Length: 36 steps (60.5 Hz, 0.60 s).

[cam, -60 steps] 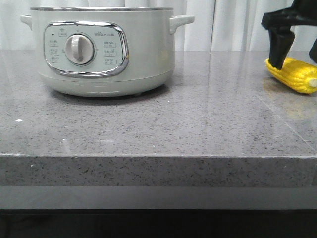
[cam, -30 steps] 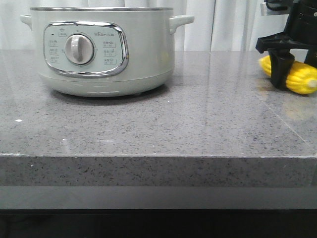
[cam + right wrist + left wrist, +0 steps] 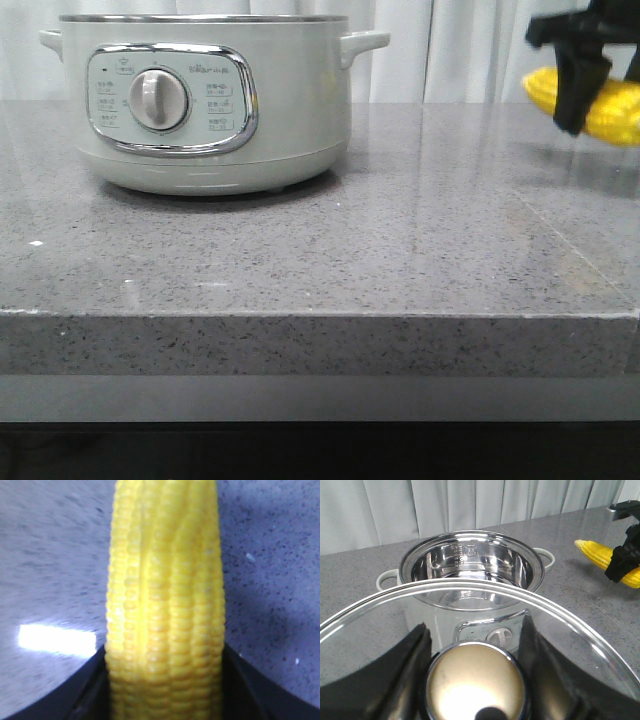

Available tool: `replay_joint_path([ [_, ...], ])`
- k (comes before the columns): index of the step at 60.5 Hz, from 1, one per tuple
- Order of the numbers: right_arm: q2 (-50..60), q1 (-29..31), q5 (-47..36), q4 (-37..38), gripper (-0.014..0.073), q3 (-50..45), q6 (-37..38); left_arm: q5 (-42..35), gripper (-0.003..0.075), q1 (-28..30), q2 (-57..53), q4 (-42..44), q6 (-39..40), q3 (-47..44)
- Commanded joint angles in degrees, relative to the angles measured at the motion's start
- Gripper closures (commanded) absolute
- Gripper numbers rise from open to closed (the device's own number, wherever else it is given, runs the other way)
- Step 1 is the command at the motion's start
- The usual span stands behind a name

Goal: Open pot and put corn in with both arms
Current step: 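Close the right gripper on the yellow corn cob and lift it, then carry the corn over the open pot with the right gripper and release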

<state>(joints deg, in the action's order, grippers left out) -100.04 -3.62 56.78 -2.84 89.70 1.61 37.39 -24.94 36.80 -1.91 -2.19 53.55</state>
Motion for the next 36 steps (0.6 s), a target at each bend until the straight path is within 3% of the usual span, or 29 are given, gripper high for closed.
replay_joint_path([
  [1,6.6,0.0,-1.0,-2.7,0.0274,1.9,-0.1,-8.5,0.0513,-0.2,-0.2,-0.1,0.2,1.9],
  [19,17.4,-4.0,-0.7,-3.6,0.0274,1.6,-0.8,-8.5,0.0513,-0.2,-0.2,-0.1,0.2,1.9],
  [36,21.9,-14.1,-2.8,-5.6,0.0274,1.9,-5.2,-8.5,0.0513,-0.2,-0.2,-0.1,0.2,1.9],
])
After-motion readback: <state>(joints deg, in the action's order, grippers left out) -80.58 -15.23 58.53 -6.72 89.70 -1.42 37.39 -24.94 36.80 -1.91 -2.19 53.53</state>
